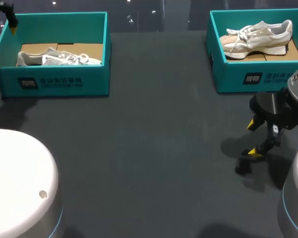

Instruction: Take the shoe out of the shoebox, open the shoe tongue, remove and reinsert the insole, then place the shoe into the shoebox

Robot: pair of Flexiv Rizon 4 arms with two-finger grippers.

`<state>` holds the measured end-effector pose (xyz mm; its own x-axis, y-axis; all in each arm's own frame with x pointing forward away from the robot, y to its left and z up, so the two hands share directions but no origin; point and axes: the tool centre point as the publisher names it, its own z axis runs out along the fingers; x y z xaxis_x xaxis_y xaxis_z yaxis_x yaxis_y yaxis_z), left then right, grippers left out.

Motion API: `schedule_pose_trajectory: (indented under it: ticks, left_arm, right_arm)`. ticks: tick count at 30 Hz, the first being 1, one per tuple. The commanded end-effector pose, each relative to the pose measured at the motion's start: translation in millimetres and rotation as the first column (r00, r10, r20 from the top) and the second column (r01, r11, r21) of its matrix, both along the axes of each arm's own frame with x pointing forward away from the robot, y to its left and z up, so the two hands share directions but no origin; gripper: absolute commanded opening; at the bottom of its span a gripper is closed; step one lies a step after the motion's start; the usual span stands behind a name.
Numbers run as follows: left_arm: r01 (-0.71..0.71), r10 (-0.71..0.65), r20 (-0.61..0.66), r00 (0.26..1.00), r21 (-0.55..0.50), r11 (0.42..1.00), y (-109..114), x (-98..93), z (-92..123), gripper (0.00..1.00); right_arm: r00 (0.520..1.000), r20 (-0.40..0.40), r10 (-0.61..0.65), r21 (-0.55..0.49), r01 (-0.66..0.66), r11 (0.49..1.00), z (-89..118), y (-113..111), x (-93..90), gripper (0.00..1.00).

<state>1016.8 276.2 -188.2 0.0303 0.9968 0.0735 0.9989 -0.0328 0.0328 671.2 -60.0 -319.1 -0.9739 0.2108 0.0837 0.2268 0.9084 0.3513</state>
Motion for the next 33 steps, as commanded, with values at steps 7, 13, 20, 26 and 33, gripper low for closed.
schedule_pose_trajectory:
  ticks: [7, 13, 20, 26, 33]
  left_arm:
    - [0.032, -0.032, -0.022, 0.999, 0.002, 0.999, 4, -12.4, 19, 1.0]
    - [0.032, -0.032, -0.022, 0.999, 0.002, 0.999, 4, -12.4, 19, 1.0]
    - [0.032, -0.032, -0.022, 0.999, 0.002, 0.999, 4, -12.4, 19, 1.0]
    - [0.032, -0.032, -0.022, 0.999, 0.002, 0.999, 4, -12.4, 19, 1.0]
    - [0.032, -0.032, -0.022, 0.999, 0.002, 0.999, 4, -12.4, 19, 1.0]
  right_arm:
    - [1.0, 0.002, -0.001, -0.001, 0.001, 1.0, 0, 0, -1.2, 1.0]
    - [1.0, 0.002, -0.001, -0.001, 0.001, 1.0, 0, 0, -1.2, 1.0]
    - [0.992, -0.024, -0.125, -0.037, 0.124, 0.992, 22, -12, 20.0, 1.0]
    - [0.935, -0.121, -0.333, -0.054, 0.329, 0.943, 52, -36, 63.0, 1.0]
    - [0.86, -0.1, -0.5, -0.089, 0.493, 0.865, 79, -61, 103.7, 1.0]
